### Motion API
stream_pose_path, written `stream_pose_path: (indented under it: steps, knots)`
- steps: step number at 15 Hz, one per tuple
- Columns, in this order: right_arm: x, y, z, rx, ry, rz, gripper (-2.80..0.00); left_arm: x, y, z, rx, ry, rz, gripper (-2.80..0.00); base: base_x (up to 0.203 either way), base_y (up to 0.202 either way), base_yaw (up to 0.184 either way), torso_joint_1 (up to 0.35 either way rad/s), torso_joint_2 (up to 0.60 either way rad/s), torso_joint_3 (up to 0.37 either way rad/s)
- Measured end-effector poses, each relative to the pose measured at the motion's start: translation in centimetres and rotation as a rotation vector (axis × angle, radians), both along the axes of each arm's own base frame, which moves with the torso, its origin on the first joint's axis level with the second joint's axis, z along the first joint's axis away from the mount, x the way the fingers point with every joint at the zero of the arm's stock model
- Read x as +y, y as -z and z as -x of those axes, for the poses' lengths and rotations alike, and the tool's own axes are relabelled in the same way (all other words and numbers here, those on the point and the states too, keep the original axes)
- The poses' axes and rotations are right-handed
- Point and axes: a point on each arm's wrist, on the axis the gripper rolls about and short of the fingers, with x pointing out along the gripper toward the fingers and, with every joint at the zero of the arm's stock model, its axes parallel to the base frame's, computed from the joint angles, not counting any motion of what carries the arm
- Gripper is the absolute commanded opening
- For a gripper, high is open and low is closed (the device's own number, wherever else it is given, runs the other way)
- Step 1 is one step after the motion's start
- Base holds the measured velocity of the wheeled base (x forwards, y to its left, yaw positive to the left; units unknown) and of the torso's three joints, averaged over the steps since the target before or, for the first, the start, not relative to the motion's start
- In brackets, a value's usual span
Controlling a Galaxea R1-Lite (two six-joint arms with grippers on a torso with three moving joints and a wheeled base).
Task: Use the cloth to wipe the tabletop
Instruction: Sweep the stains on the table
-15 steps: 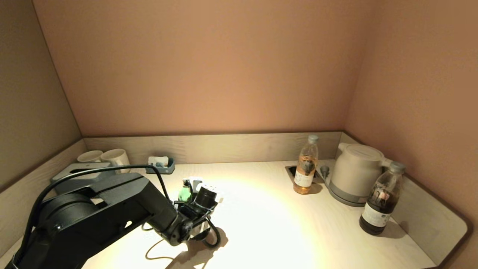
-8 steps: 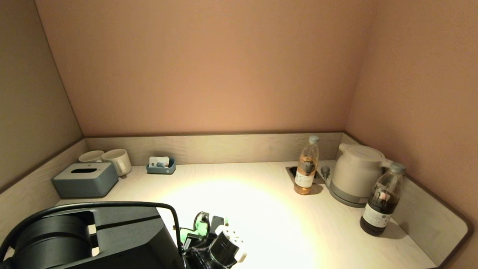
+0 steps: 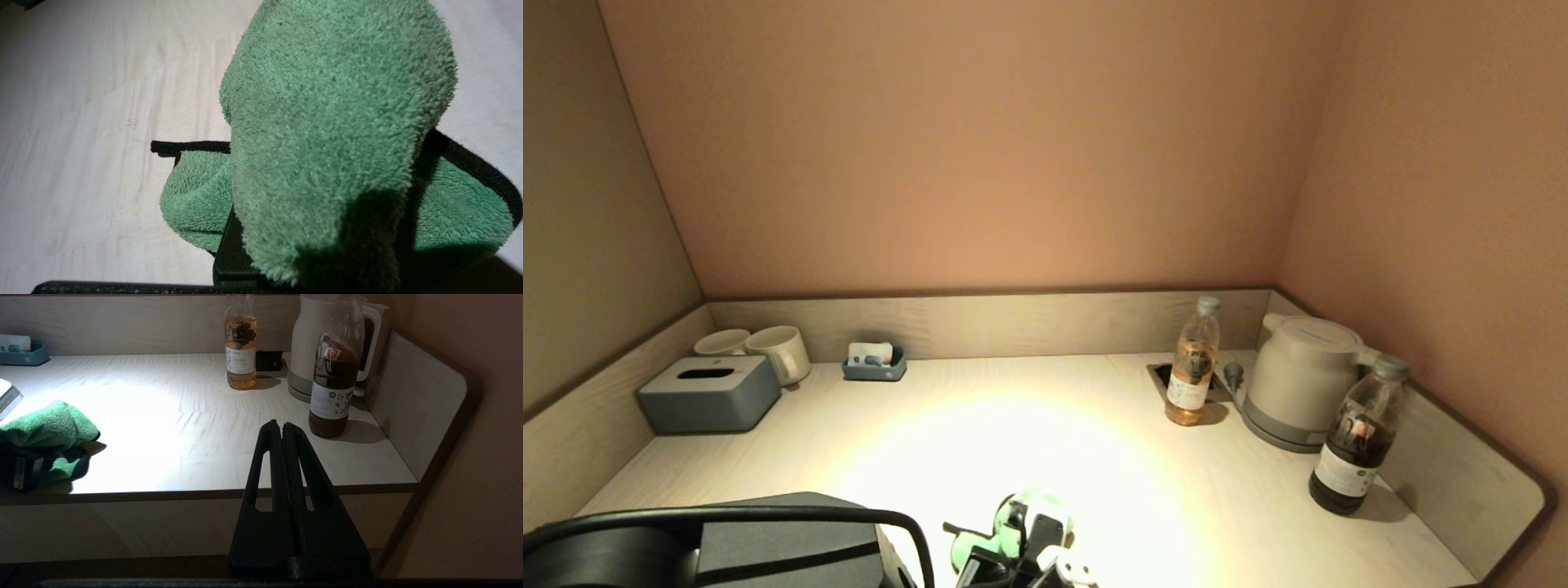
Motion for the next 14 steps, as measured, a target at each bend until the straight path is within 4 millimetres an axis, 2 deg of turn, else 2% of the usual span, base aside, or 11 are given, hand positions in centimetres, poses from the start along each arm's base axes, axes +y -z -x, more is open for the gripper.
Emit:
stream_pose_path:
  steps: [5, 7, 9, 11, 14]
  knots:
    - [0.0, 0.0, 0.0, 0.0, 0.0, 0.0, -2.8, -4.2, -1.4, -2.0, -0.078, 0.041, 0.057, -2.8, 0.0, 0.0, 0.0, 0.0, 0.0, 0.0]
    - [0.0, 0.0, 0.0, 0.0, 0.0, 0.0, -2.8, -4.6, -1.2, -3.7, -0.096, 0.024, 0.049, -2.8, 0.0, 0.0, 0.0, 0.0, 0.0, 0.0]
    - [0.0, 0.0, 0.0, 0.0, 0.0, 0.0, -2.8, -3.6, -0.1, -5.6, -0.091, -0.025, 0.028, -2.8, 0.0, 0.0, 0.0, 0.0, 0.0, 0.0]
    - [0.0, 0.0, 0.0, 0.0, 0.0, 0.0, -2.8, -1.7, 1.5, -7.2, -0.075, -0.089, -0.009, -2.8, 0.0, 0.0, 0.0, 0.0, 0.0, 0.0]
    - [0.0, 0.0, 0.0, 0.0, 0.0, 0.0, -2.8, 0.7, 3.1, -7.8, -0.049, -0.154, -0.043, -2.8, 0.0, 0.0, 0.0, 0.0, 0.0, 0.0]
